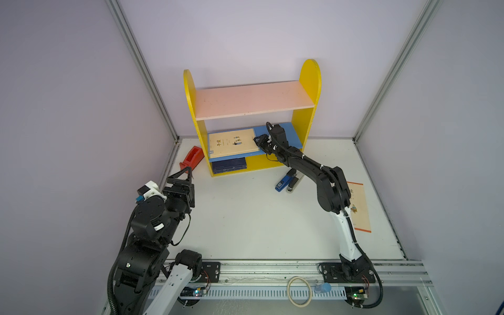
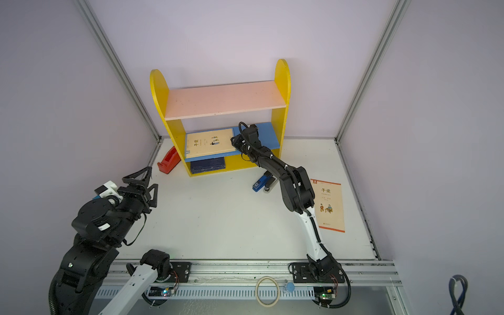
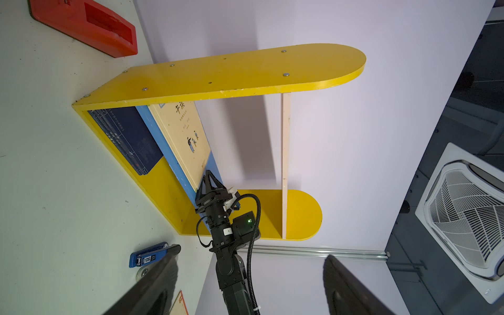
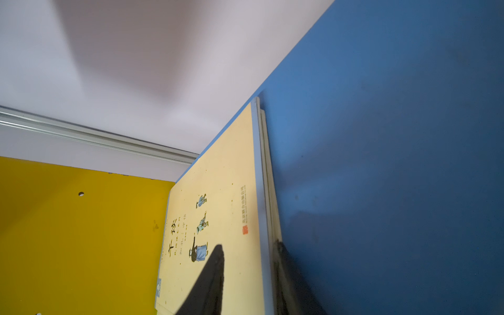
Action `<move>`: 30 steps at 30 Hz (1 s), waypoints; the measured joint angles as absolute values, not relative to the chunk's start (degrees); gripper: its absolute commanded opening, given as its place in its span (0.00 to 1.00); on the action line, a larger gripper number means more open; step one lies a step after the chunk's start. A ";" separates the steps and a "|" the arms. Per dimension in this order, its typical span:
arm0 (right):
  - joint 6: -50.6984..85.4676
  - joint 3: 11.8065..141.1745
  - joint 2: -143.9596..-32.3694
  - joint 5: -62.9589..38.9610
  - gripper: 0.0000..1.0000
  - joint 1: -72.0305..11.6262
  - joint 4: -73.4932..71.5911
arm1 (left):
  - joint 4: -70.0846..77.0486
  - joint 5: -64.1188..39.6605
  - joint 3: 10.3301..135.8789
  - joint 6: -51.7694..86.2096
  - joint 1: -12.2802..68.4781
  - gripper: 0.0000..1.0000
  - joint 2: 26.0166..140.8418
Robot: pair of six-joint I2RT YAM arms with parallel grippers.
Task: Stacking books/files
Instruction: Place the book on the bookshelf, then pick up the book from the middle-right of the table.
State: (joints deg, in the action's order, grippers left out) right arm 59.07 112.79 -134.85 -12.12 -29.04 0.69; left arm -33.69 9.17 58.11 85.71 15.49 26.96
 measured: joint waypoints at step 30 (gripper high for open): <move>45.17 42.09 -42.57 12.99 0.57 -20.38 25.74 | -31.66 6.94 56.93 85.71 15.55 0.85 30.09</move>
